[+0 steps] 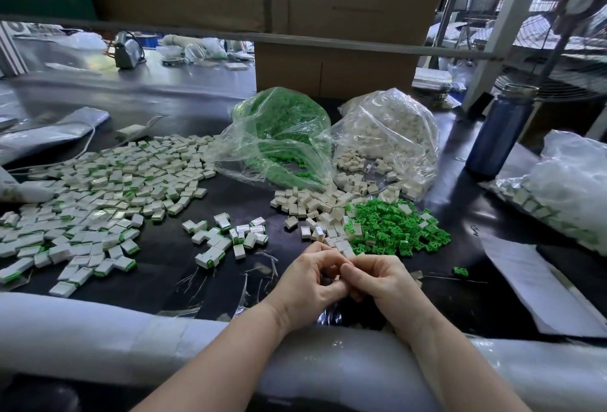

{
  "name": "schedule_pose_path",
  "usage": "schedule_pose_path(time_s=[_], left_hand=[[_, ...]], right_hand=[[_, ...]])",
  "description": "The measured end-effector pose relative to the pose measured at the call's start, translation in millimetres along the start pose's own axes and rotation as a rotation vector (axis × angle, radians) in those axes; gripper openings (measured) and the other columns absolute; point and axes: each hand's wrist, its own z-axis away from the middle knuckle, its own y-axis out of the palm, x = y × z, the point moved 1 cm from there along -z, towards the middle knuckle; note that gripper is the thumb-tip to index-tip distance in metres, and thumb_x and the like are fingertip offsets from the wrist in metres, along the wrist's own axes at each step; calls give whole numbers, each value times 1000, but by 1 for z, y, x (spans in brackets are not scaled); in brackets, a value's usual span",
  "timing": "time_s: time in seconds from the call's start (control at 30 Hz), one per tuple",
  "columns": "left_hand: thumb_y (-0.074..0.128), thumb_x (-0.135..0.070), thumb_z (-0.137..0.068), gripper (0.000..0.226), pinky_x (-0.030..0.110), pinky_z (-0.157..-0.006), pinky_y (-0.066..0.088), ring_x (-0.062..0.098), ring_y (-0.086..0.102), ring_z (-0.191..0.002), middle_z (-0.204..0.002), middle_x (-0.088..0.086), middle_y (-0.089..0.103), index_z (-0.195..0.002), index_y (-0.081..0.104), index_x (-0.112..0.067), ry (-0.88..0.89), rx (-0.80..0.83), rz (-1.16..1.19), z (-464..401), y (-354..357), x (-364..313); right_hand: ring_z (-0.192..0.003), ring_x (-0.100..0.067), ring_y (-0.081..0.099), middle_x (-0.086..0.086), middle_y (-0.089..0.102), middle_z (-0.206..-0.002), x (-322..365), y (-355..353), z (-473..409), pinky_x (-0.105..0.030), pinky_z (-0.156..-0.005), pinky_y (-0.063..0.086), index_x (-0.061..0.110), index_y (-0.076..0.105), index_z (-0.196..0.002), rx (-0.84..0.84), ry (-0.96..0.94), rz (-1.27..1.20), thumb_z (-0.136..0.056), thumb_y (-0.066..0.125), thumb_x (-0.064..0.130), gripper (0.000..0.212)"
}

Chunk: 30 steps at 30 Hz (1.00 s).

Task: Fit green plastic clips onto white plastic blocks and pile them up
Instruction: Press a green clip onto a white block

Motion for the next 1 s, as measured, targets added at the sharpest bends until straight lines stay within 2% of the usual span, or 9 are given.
schedule_pose_path(time_s=[0.2,0.3,0.4,0.5,0.57,0.67,0.8,1.0], left_hand=[[62,-1,-82,27,32,-85,49,16,54,-82,-94,0,49,-80,59,-28,-2,47,-31,-2,2,2],[61,-1,-82,30,28,-82,47,14,52,-80,-93,-1,48,-79,57,-31,-2,55,-35,-2,3,3],[60,-1,-82,31,26,-82,46,13,51,-81,-92,-3,47,-79,57,-32,3,60,-41,-3,3,4],[60,-1,-82,29,32,-86,49,19,54,-84,-93,-1,48,-79,57,-29,-1,54,-31,-3,3,4],[59,-1,-82,28,31,-85,49,16,54,-83,-92,-2,48,-78,57,-28,0,51,-33,-3,2,3],[59,0,-82,31,29,-84,48,15,53,-83,-92,-3,47,-75,55,-30,5,66,-34,-2,2,3],[59,-1,-82,34,28,-83,47,12,52,-82,-92,-6,47,-74,53,-33,17,77,-64,-2,3,3],[59,-11,-80,29,34,-85,47,13,51,-81,-89,-9,46,-72,50,-38,32,85,-116,-1,3,2]], right_hand=[[-49,-5,49,-3,60,-56,1,-1,1,-14,-48,40,8,73,-73,-31,8,-5,-84,60,2,19],[-51,-8,46,-11,55,-60,0,-1,0,-16,-49,38,8,73,-72,-41,9,28,-83,61,4,16],[-52,-9,45,-10,55,-60,0,-2,0,-16,-49,37,9,73,-72,-46,5,47,-83,62,6,16],[-53,-8,46,-7,55,-59,-1,-1,-1,-16,-50,39,2,72,-79,-22,6,23,-84,60,8,15],[-55,-10,46,-12,54,-63,0,-1,-1,-19,-53,39,-5,69,-85,-3,4,29,-84,59,11,19],[-54,-12,44,-13,51,-63,0,-2,0,-20,-52,36,-8,68,-83,-4,19,10,-77,62,19,28],[-52,-11,44,-12,51,-62,-1,-3,0,-19,-49,36,-4,69,-77,-25,38,14,-82,62,5,12],[-52,-11,45,-17,53,-66,-2,-3,0,-18,-48,37,-4,69,-76,-41,41,42,-84,61,2,13]])
